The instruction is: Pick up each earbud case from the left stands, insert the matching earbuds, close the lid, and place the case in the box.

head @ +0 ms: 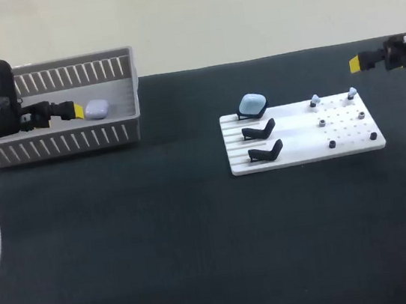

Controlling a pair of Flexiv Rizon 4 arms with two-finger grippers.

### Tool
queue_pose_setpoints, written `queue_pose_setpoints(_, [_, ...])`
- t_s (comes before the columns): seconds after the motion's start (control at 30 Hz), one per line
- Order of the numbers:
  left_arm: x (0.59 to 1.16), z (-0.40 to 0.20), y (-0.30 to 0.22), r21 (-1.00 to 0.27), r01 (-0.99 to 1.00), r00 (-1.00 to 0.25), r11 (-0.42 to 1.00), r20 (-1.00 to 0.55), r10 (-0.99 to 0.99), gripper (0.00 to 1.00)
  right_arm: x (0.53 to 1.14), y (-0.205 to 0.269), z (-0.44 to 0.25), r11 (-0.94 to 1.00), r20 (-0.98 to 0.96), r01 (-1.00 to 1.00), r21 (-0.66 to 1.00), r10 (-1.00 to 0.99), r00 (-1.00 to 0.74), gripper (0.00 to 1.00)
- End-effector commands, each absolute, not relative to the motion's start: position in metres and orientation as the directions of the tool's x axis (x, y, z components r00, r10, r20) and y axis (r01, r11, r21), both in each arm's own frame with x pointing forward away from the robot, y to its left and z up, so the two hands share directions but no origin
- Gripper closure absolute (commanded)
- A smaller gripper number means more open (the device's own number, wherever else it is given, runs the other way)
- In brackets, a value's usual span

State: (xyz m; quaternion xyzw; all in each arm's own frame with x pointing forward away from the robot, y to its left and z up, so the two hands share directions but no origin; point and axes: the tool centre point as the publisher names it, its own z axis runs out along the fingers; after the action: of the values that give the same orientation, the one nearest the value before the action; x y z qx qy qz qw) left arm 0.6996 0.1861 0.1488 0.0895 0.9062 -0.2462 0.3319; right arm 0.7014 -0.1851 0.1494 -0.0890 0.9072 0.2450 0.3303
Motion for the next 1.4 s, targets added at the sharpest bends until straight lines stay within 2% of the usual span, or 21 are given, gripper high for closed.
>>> queue_pose_setpoints(0.03, [0.7, 0.15, 0.185, -0.383, 0.32, -0.767, 0.867, -0.642, 0.0, 0.0, 0.701, -0.185, 0.149, 0.865, -0.643, -0.323, 0.385, 0.0, -0.766, 0.0])
queue_pose_setpoints(0.73, [0.7, 0.15, 0.184, -0.385, 0.33, -0.764, 0.862, -0.645, 0.004, 0.0, 0.701, -0.185, 0.149, 0.865, -0.643, -0.323, 0.385, 0.0, -0.766, 0.0])
queue_pose_setpoints(1.0, [0.702, 0.155, 0.172, -0.414, 0.469, -0.721, 0.78, -0.69, 0.068, 0.0, 0.701, -0.185, 0.149, 0.865, -0.643, -0.323, 0.385, 0.0, -0.766, 0.0])
queue_pose_setpoints(1.4, [0.718, 0.167, 0.131, -0.295, 0.757, -0.544, 0.582, -0.778, 0.314, 0.0, 0.701, -0.185, 0.149, 0.865, -0.643, -0.323, 0.385, 0.0, -0.766, 0.0])
